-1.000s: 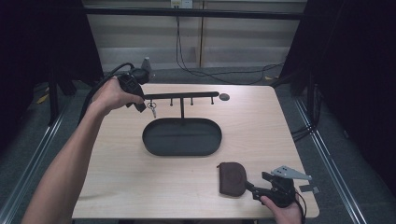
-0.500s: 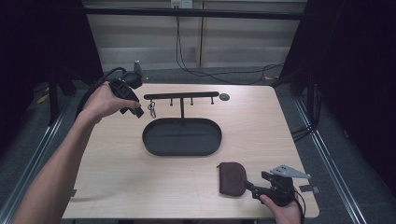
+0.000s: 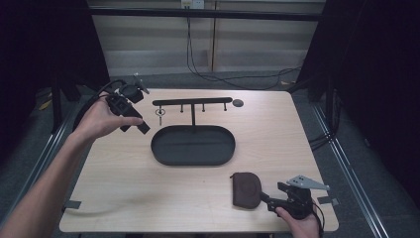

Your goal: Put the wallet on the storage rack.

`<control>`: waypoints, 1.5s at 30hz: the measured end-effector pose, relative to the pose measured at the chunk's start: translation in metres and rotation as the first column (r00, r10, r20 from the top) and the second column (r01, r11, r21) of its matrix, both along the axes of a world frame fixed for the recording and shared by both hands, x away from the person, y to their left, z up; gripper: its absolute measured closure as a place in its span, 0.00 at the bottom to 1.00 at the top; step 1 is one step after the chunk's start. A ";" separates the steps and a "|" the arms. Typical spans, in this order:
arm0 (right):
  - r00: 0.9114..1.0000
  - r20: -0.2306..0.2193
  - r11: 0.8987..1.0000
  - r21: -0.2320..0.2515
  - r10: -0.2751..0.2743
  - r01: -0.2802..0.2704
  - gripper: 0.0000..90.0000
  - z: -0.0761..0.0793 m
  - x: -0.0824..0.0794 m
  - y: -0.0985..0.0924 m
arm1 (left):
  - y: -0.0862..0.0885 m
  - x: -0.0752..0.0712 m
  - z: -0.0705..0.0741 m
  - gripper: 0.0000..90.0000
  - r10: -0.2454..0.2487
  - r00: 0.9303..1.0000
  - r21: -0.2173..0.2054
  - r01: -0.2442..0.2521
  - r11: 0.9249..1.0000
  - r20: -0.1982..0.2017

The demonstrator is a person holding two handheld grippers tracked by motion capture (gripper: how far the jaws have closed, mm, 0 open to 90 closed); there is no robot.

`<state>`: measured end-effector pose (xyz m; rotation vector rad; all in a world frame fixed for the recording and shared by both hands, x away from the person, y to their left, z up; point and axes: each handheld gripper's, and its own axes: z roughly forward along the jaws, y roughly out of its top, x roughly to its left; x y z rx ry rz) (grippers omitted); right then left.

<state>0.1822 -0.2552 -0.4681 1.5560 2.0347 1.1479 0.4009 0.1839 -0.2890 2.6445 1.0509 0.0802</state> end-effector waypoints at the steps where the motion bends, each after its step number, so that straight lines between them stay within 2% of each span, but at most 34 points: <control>1: 1.000 0.000 1.000 0.000 0.000 0.000 0.22 0.000 0.000 0.000 | 0.000 0.000 0.000 0.50 0.000 1.000 0.000 0.000 1.000 0.000; 6: 1.000 -0.001 1.000 -0.002 0.000 0.000 0.22 0.000 0.000 0.000 | 0.005 -0.012 -0.006 0.49 -0.005 1.000 -0.030 0.005 1.000 0.006; 12: 1.000 -0.001 1.000 0.001 -0.002 0.002 0.22 0.000 0.000 0.000 | 0.013 -0.017 -0.026 0.44 0.020 0.999 -0.094 -0.016 0.995 0.037; 14: 1.000 -0.001 1.000 -0.001 -0.003 0.003 0.22 0.000 0.001 -0.001 | 0.016 -0.022 -0.032 0.41 0.033 0.998 -0.114 -0.027 0.993 0.052; 17: 1.000 -0.004 1.000 0.000 -0.003 0.003 0.22 -0.001 0.002 -0.001 | 0.022 -0.028 -0.038 0.41 0.018 0.996 -0.155 -0.006 0.988 0.082; 18: 1.000 -0.007 1.000 0.003 -0.003 0.003 0.22 -0.001 0.003 0.000 | 0.024 -0.031 -0.041 0.40 0.030 0.996 -0.166 -0.016 0.986 0.083; 19: 1.000 -0.008 1.000 0.003 -0.004 0.004 0.22 -0.001 0.003 0.000 | 0.026 -0.033 -0.044 0.40 0.024 0.994 -0.167 -0.006 0.986 0.103; 21: 1.000 -0.008 1.000 0.004 -0.004 0.004 0.22 -0.001 0.003 0.000 | 0.030 -0.037 -0.050 0.37 0.035 0.992 -0.180 -0.014 0.984 0.117; 26: 1.000 -0.010 1.000 0.007 -0.004 0.004 0.23 -0.001 0.003 0.000 | 0.043 -0.051 -0.064 0.38 0.066 0.986 -0.247 -0.027 0.969 0.153; 29: 1.000 -0.015 1.000 0.006 0.002 -0.002 0.23 -0.001 0.004 0.000 | 0.048 -0.060 -0.071 0.37 0.084 0.979 -0.276 -0.030 0.961 0.185; 32: 1.000 -0.007 1.000 0.009 0.004 -0.004 0.22 -0.001 0.003 0.001 | 0.051 -0.070 -0.076 0.38 0.136 0.971 -0.307 -0.070 0.949 0.197; 35: 1.000 -0.014 1.000 0.020 -0.006 0.006 0.22 -0.001 0.004 0.000 | 0.053 -0.080 -0.080 0.37 0.137 0.970 -0.343 -0.061 0.937 0.203; 37: 1.000 -0.022 1.000 0.022 -0.019 0.020 0.23 -0.002 0.005 -0.001 | 0.053 -0.086 -0.084 0.35 0.120 0.973 -0.345 -0.046 0.938 0.197; 39: 0.999 -0.034 0.999 0.033 -0.020 0.021 0.23 -0.002 0.008 -0.001 | 0.052 -0.091 -0.088 0.32 0.116 0.973 -0.353 -0.039 0.935 0.198; 41: 0.999 -0.042 0.999 0.041 -0.019 0.021 0.23 -0.001 0.010 -0.001 | 0.054 -0.098 -0.093 0.28 0.109 0.974 -0.371 -0.027 0.928 0.200; 42: 0.999 -0.044 0.999 0.044 -0.017 0.019 0.23 -0.001 0.010 -0.001 | 0.055 -0.100 -0.096 0.27 0.113 0.975 -0.384 -0.031 0.923 0.193; 43: 0.999 -0.046 0.999 0.043 -0.005 0.007 0.23 0.001 0.010 0.000 | 0.057 -0.105 -0.101 0.24 0.119 0.974 -0.407 -0.032 0.913 0.191; 45: 0.999 -0.043 0.999 0.047 -0.005 0.007 0.23 0.003 0.011 0.000 | 0.059 -0.108 -0.104 0.23 0.108 0.977 -0.406 -0.023 0.913 0.186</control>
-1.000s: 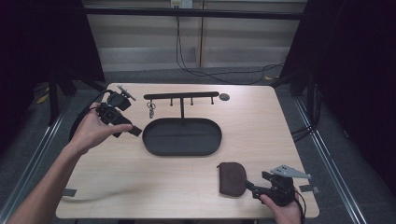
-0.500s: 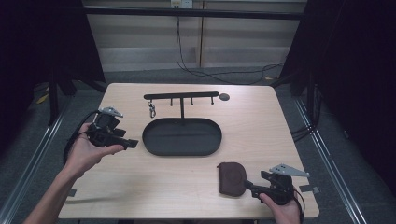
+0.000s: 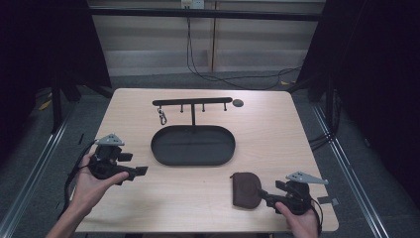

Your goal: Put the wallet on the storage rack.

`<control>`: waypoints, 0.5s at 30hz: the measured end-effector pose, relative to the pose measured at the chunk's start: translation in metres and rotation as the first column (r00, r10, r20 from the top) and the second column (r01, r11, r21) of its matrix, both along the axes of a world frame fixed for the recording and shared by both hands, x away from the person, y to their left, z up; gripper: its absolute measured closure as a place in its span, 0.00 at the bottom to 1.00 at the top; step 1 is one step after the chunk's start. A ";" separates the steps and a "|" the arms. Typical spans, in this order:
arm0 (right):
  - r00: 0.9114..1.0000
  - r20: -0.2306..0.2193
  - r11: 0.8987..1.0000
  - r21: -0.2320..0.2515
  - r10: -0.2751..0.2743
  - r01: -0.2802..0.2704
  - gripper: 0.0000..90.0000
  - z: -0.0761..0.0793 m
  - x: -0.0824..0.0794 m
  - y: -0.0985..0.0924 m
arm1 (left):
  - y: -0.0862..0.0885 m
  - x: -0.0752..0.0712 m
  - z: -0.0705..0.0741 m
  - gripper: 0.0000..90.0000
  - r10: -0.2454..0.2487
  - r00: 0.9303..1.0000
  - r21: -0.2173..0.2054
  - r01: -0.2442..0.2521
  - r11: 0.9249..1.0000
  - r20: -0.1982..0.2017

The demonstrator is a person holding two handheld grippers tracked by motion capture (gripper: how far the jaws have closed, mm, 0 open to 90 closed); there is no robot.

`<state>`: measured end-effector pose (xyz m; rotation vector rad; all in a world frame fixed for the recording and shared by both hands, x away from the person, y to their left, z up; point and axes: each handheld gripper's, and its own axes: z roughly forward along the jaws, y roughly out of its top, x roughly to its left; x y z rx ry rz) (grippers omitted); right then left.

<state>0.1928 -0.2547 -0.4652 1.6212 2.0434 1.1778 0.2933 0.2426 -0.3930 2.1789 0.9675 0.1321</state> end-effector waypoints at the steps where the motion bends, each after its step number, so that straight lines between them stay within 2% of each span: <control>1: 1.000 -0.002 1.000 -0.003 -0.001 0.001 0.23 0.002 0.000 0.000 | 0.001 -0.003 -0.003 0.21 -0.004 1.000 -0.009 0.004 1.000 -0.008; 2: 1.000 -0.006 1.000 -0.004 0.004 -0.004 0.23 0.003 0.001 0.000 | 0.002 -0.005 -0.006 0.21 -0.009 1.000 -0.012 0.009 1.000 -0.022; 4: 0.999 -0.028 1.000 0.006 0.020 -0.020 0.23 0.007 0.001 0.000 | 0.003 -0.011 -0.009 0.21 -0.022 1.000 0.003 0.022 1.000 -0.015; 7: 0.997 -0.059 0.999 -0.016 0.049 -0.050 0.24 0.008 0.003 0.001 | 0.006 -0.020 -0.018 0.19 -0.032 0.999 -0.035 0.032 0.999 -0.014; 10: 0.994 -0.087 0.998 -0.006 0.067 -0.068 0.25 0.007 0.006 0.002 | 0.007 -0.031 -0.028 0.19 -0.041 0.999 -0.039 0.041 0.998 -0.003; 12: 0.989 -0.130 0.998 0.006 0.065 -0.064 0.24 0.007 0.008 0.003 | 0.011 -0.039 -0.035 0.21 -0.009 1.000 -0.057 0.009 0.998 0.003; 15: 0.983 -0.161 0.996 0.018 0.084 -0.082 0.25 0.008 0.012 0.006 | 0.014 -0.046 -0.044 0.22 0.007 1.000 -0.083 -0.007 0.997 -0.001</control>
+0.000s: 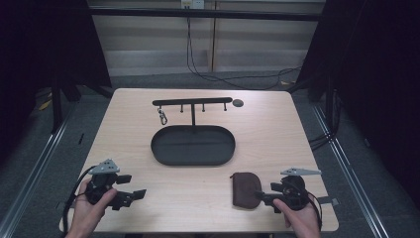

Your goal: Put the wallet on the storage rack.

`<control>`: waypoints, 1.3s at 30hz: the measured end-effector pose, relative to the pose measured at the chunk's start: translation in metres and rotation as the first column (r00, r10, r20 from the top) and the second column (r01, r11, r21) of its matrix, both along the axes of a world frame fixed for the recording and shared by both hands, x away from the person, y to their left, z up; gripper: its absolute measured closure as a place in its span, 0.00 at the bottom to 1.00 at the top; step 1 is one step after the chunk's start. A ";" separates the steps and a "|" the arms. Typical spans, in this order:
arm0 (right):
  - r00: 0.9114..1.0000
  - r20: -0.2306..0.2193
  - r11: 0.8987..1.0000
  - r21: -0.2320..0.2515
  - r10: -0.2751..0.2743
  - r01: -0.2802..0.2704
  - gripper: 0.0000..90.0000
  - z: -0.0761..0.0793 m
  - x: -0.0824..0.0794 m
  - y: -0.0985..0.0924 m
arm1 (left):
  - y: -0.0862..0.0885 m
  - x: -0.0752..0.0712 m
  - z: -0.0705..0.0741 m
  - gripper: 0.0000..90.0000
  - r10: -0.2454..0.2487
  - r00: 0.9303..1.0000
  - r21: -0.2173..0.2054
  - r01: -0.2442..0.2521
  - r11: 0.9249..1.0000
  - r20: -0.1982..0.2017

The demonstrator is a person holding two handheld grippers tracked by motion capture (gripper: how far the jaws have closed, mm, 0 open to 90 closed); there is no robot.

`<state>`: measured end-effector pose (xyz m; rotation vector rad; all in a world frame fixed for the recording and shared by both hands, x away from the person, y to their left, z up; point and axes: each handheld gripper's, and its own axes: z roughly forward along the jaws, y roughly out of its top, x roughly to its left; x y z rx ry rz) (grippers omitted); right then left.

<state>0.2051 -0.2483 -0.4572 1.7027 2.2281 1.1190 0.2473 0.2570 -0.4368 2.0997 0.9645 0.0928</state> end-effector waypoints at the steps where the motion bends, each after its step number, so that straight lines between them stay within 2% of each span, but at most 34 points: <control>1: 1.000 -0.015 1.000 -0.007 0.010 -0.010 0.25 0.000 0.002 0.002 | 0.001 -0.002 -0.004 0.22 -0.005 1.000 -0.018 0.005 1.000 -0.005; 2: 0.999 -0.039 1.000 -0.011 0.024 -0.024 0.26 0.001 0.005 0.004 | 0.002 -0.004 -0.007 0.22 0.003 1.000 -0.029 -0.003 1.000 0.001; 5: 0.998 -0.048 0.999 -0.030 0.038 -0.039 0.29 0.007 0.015 0.009 | 0.005 -0.009 -0.016 0.21 0.005 1.000 -0.058 -0.004 0.998 0.014; 7: 0.998 -0.057 0.998 -0.043 0.035 -0.038 0.29 0.008 0.019 0.010 | 0.006 -0.011 -0.022 0.21 -0.008 1.000 -0.058 0.008 0.998 0.005; 8: 0.996 -0.080 0.998 -0.053 0.034 -0.039 0.29 0.009 0.023 0.011 | 0.007 -0.012 -0.025 0.21 -0.010 1.000 -0.059 0.011 0.998 0.012; 10: 0.993 -0.109 0.996 -0.079 0.034 -0.043 0.29 0.010 0.031 0.013 | 0.010 -0.013 -0.026 0.21 -0.019 1.000 -0.074 0.020 0.997 0.006; 13: 0.990 -0.134 0.996 -0.072 0.048 -0.058 0.24 0.015 0.039 0.015 | 0.009 -0.015 -0.025 0.21 -0.027 0.999 -0.070 0.029 0.997 0.028; 16: 0.980 -0.183 0.992 -0.081 0.084 -0.100 0.16 0.017 0.047 0.020 | 0.004 -0.015 -0.029 0.20 -0.054 0.998 -0.046 0.054 0.997 0.010; 17: 0.971 -0.221 0.990 -0.080 0.094 -0.114 0.16 0.017 0.051 0.023 | 0.003 -0.014 -0.029 0.20 -0.059 0.998 -0.042 0.059 0.997 0.008; 21: 0.943 -0.305 0.977 -0.121 0.133 -0.176 0.16 0.015 0.060 0.032 | 0.000 -0.014 -0.030 0.20 -0.076 0.997 -0.045 0.076 0.996 0.004; 22: 0.934 -0.328 0.970 -0.143 0.142 -0.198 0.17 0.014 0.065 0.035 | -0.001 -0.015 -0.030 0.20 -0.075 0.997 -0.042 0.075 0.996 0.008; 24: 0.931 -0.337 0.967 -0.150 0.143 -0.203 0.17 0.015 0.068 0.036 | -0.001 -0.015 -0.031 0.20 -0.078 0.997 -0.040 0.078 0.996 0.001; 26: 0.920 -0.362 0.960 -0.167 0.153 -0.225 0.17 0.016 0.073 0.039 | -0.001 -0.014 -0.031 0.20 -0.082 0.997 -0.033 0.082 0.996 -0.004; 28: 0.912 -0.376 0.954 -0.178 0.161 -0.242 0.18 0.016 0.077 0.041 | -0.002 -0.014 -0.032 0.20 -0.087 0.996 -0.029 0.087 0.996 -0.007; 29: 0.911 -0.382 0.949 -0.195 0.158 -0.247 0.18 0.017 0.080 0.044 | -0.002 -0.014 -0.032 0.20 -0.087 0.996 -0.028 0.087 0.996 -0.007; 30: 0.905 -0.397 0.943 -0.213 0.155 -0.255 0.18 0.017 0.083 0.047 | -0.003 -0.014 -0.032 0.20 -0.088 0.996 -0.029 0.088 0.996 -0.008; 31: 0.898 -0.410 0.942 -0.208 0.161 -0.264 0.18 0.016 0.085 0.049 | -0.002 -0.014 -0.032 0.20 -0.088 0.996 -0.028 0.088 0.996 -0.008; 32: 0.898 -0.410 0.942 -0.208 0.161 -0.264 0.18 0.016 0.085 0.049 | -0.002 -0.014 -0.032 0.20 -0.090 0.996 -0.029 0.090 0.996 -0.011; 33: 0.886 -0.437 0.932 -0.231 0.156 -0.278 0.18 0.013 0.090 0.053 | -0.002 -0.014 -0.031 0.20 -0.088 0.996 -0.031 0.088 0.996 -0.013; 35: 0.885 -0.441 0.930 -0.240 0.153 -0.280 0.18 0.012 0.091 0.054 | -0.001 -0.014 -0.031 0.20 -0.086 0.996 -0.038 0.085 0.996 -0.009; 36: 0.883 -0.448 0.923 -0.265 0.138 -0.279 0.17 0.009 0.094 0.057 | 0.000 -0.014 -0.031 0.20 -0.084 0.996 -0.037 0.084 0.996 -0.010; 39: 0.886 -0.447 0.924 -0.271 0.128 -0.270 0.19 0.008 0.096 0.057 | 0.001 -0.013 -0.031 0.20 -0.078 0.997 -0.041 0.078 0.996 -0.012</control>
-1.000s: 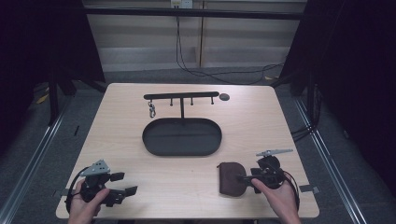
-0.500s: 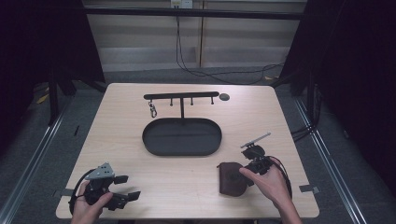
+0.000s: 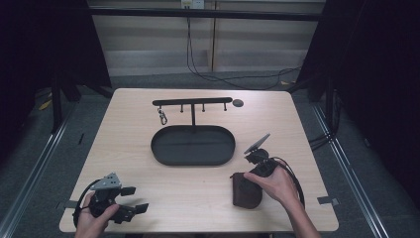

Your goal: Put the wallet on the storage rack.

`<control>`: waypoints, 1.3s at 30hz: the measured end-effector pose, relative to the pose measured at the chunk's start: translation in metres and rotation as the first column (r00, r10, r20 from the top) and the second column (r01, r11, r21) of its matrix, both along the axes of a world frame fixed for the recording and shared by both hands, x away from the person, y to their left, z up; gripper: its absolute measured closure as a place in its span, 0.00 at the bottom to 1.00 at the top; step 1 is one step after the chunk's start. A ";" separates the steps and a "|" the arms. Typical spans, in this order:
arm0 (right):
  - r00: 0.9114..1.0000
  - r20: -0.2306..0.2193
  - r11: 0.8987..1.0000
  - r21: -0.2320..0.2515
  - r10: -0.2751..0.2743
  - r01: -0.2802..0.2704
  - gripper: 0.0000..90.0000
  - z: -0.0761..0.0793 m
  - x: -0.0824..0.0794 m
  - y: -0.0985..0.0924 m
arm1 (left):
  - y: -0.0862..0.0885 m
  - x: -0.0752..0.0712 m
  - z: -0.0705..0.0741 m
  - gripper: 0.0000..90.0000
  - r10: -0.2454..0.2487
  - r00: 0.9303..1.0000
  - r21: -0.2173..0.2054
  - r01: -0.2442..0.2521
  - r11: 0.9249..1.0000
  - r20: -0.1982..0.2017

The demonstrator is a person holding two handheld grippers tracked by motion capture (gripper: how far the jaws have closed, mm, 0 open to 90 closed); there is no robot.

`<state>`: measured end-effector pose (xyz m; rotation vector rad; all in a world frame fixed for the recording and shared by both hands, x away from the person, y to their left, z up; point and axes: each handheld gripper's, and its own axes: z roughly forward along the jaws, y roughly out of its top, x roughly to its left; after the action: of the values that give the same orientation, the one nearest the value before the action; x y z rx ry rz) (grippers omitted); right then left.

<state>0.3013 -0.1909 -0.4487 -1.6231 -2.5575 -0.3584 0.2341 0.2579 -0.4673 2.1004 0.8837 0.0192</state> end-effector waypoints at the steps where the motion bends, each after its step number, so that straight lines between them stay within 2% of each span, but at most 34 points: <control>1: 1.000 -0.006 1.000 -0.002 -0.006 0.006 0.19 -0.001 0.001 0.001 | 0.000 0.000 0.000 0.20 -0.001 1.000 0.002 0.001 1.000 0.000; 5: 1.000 -0.023 1.000 -0.013 0.000 -0.001 0.16 -0.007 0.002 0.003 | 0.000 0.000 0.000 0.20 -0.006 1.000 0.001 0.006 1.000 -0.003; 9: 0.999 -0.039 1.000 0.003 0.001 -0.001 0.13 -0.013 0.005 0.004 | 0.001 0.000 0.000 0.20 -0.001 1.000 0.002 0.001 1.000 -0.002; 19: 0.997 -0.073 0.999 0.049 0.010 -0.006 0.23 -0.013 0.008 0.005 | 0.002 0.001 0.001 0.20 0.002 1.000 -0.003 -0.002 1.000 0.002; 21: 0.997 -0.075 0.999 0.046 0.001 0.003 0.27 -0.012 0.008 0.004 | 0.003 0.001 0.001 0.20 0.001 1.000 -0.004 -0.001 1.000 0.002; 22: 0.997 -0.071 0.999 0.050 -0.009 0.013 0.31 -0.012 0.008 0.003 | 0.003 0.001 0.001 0.20 0.003 1.000 -0.007 -0.003 1.000 0.003; 23: 0.998 -0.058 0.997 0.066 -0.033 0.037 0.43 -0.008 0.009 -0.003 | 0.003 0.001 0.001 0.20 0.002 1.000 -0.007 -0.002 1.000 0.002; 24: 0.998 -0.058 0.997 0.066 -0.033 0.037 0.43 -0.008 0.009 -0.003 | 0.003 0.000 0.001 0.20 0.000 1.000 -0.008 0.000 1.000 -0.001; 27: 0.997 -0.044 0.994 0.086 -0.057 0.060 0.55 -0.005 0.009 -0.010 | 0.003 0.000 0.001 0.20 -0.010 1.000 -0.005 0.010 1.000 -0.002; 30: 0.997 -0.046 0.994 0.087 -0.069 0.073 0.58 -0.003 0.008 -0.012 | 0.003 0.000 0.001 0.20 -0.011 1.000 -0.006 0.011 1.000 -0.002; 33: 0.996 -0.038 0.994 0.072 -0.077 0.079 0.67 0.001 0.008 -0.011 | 0.003 0.000 0.001 0.20 -0.005 1.000 -0.004 0.005 1.000 0.003; 39: 0.998 -0.013 0.997 0.040 -0.066 0.067 0.76 0.013 0.010 -0.004 | 0.003 0.000 0.002 0.20 -0.011 1.000 -0.004 0.011 1.000 0.004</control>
<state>0.3112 -0.1951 -0.4359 -1.6945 -2.4759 -0.4019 0.2342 0.2612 -0.4656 2.1002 0.8698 0.0154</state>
